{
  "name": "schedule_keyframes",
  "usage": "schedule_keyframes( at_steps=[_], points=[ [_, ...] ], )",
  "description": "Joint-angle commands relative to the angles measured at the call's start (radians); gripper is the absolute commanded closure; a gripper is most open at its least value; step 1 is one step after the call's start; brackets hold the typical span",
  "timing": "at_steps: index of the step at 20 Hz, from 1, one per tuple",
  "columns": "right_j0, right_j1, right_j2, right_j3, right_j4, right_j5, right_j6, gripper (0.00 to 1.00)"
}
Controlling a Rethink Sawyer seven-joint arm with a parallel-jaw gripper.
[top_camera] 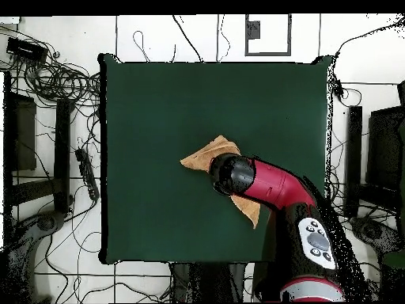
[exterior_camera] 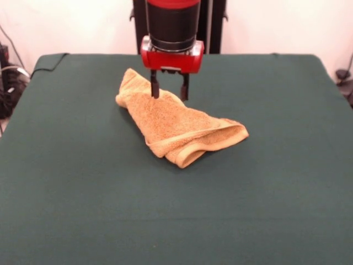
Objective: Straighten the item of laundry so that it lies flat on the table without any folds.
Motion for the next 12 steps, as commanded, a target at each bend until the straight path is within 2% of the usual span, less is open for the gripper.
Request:
schedule_keyframes(
  at_steps=[1, 12],
  points=[
    [0.024, 0.103, 0.044, -0.048, 0.046, -0.018, 0.216, 0.0],
    [0.005, 0.155, 0.055, -0.101, 0.044, -0.036, 0.198, 0.0]
  ],
)
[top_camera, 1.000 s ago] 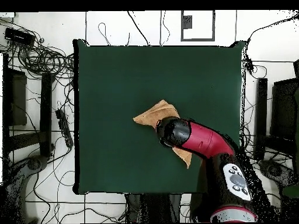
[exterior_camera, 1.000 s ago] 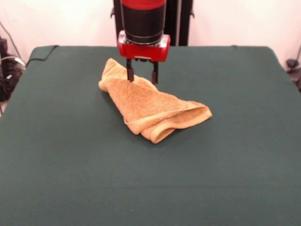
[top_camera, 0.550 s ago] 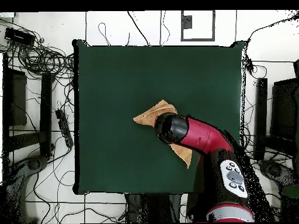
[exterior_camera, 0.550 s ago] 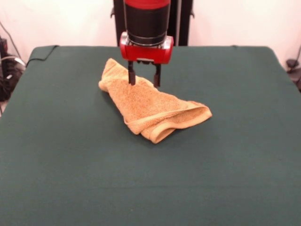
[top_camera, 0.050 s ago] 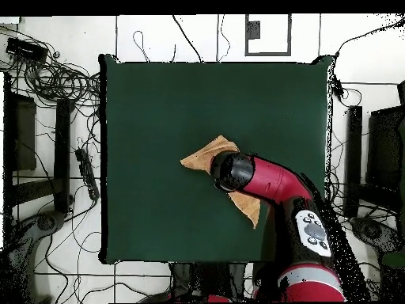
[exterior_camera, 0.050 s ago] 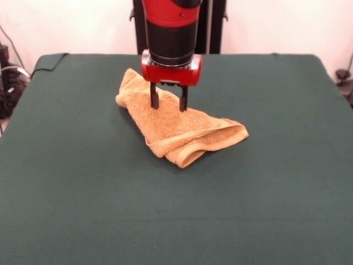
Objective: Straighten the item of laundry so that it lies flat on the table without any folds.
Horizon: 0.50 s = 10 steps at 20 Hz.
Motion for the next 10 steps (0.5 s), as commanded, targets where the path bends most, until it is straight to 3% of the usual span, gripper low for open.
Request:
schedule_keyframes(
  at_steps=[1, 10],
  points=[
    [0.003, 0.101, 0.058, -0.064, 0.044, -0.038, 0.195, 0.0],
    [0.002, 0.139, 0.065, -0.093, 0.047, -0.067, 0.202, 0.0]
  ],
)
